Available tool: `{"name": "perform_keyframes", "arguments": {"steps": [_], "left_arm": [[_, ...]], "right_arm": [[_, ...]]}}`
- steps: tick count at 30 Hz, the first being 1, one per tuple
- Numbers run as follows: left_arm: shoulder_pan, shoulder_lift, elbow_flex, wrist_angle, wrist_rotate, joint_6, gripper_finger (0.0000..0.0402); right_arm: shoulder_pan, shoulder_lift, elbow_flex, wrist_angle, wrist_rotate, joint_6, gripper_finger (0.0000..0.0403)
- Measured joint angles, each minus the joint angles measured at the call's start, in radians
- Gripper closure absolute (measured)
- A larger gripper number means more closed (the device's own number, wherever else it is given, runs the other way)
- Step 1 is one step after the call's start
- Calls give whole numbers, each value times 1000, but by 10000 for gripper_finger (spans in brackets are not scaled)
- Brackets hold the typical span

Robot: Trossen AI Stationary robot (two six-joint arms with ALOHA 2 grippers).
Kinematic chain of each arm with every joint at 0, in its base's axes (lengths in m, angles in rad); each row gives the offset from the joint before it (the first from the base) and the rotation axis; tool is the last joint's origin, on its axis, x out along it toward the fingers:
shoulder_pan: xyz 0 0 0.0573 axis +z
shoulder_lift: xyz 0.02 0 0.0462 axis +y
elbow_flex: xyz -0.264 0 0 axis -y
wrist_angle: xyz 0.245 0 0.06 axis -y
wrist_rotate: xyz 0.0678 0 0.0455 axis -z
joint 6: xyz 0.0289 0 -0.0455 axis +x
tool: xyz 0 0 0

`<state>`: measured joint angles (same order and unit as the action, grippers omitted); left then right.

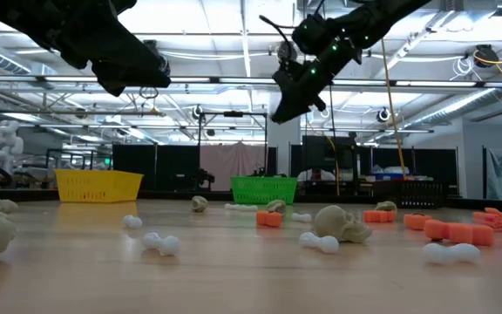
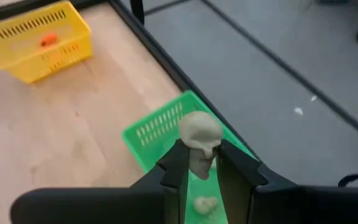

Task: Sort Halloween decoration
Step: Put the gray skull toy into the green bin, then put the white bone toy into the black bin

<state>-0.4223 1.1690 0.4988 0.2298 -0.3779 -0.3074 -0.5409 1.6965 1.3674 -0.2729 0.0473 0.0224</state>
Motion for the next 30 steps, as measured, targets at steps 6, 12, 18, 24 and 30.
{"name": "perform_keyframes", "arguments": {"steps": [6,12,18,24,30], "left_arm": [[0,0,0,3,0,7,217],[0,0,0,8,0,7,217],[0,0,0,8,0,8,217],[0,0,0,8,-1,9,217],[0,0,0,7,-1,8,217]], "right_arm": [[-23,71,0,-39,-49,4,348],[-25,176,0,-46,-19,-1,348],[-31,227,-1,-39,47,-6,348],[-35,229,-1,-18,81,43,326],[-24,228,-1,3,83,56,259]]}}
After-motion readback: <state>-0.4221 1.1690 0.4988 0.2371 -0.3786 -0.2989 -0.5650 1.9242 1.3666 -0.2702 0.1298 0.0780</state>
